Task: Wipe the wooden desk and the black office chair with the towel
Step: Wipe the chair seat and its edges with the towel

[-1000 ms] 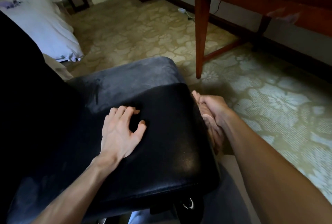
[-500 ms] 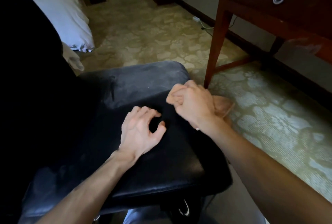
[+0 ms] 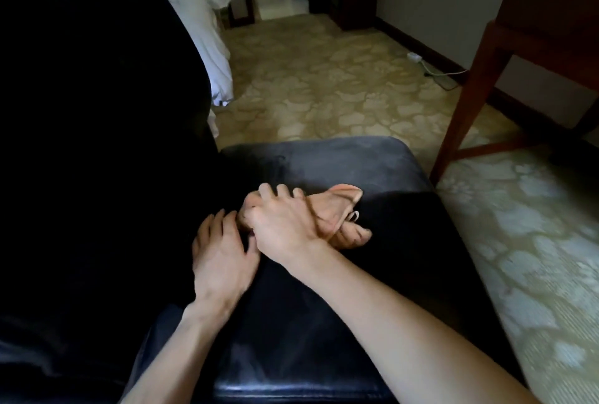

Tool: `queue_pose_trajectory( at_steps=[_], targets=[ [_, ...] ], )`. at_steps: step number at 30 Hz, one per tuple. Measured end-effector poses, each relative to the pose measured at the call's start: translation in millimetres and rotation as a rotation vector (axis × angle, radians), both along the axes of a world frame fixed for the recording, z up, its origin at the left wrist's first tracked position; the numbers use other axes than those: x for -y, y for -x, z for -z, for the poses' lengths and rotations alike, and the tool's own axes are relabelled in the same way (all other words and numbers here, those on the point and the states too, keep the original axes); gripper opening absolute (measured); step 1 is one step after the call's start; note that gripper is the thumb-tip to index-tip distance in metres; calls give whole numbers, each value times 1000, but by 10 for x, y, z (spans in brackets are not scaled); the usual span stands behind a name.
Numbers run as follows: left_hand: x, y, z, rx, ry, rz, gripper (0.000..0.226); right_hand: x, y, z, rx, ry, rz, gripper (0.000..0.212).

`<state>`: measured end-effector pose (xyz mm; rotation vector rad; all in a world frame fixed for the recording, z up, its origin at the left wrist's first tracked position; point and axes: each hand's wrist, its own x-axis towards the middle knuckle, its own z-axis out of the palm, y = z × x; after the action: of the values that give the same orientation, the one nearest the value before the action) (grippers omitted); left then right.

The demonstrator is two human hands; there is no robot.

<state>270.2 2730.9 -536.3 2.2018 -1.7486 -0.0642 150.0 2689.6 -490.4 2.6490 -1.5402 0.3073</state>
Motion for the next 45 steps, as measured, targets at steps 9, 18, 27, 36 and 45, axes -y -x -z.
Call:
queue_pose_trajectory(
  at_steps=[9, 18, 27, 36, 45],
  targets=[
    [30, -45, 43, -13, 72, 21, 70, 227, 1772, -62, -146, -75, 574, 45],
    [9, 6, -5, 30, 5, 18, 57, 110, 293, -180, 53, 11, 207, 51],
    [47, -98, 35, -22, 29, 40, 50, 261, 823, 5, -85, -15, 366, 41],
    [85, -129, 46, -21, 50, 72, 64, 383, 2311, 238, 377, -82, 771, 23],
    [97, -86, 71, 6, 6, 38, 85, 486, 2557, 365, 766, -224, 976, 41]
  ],
)
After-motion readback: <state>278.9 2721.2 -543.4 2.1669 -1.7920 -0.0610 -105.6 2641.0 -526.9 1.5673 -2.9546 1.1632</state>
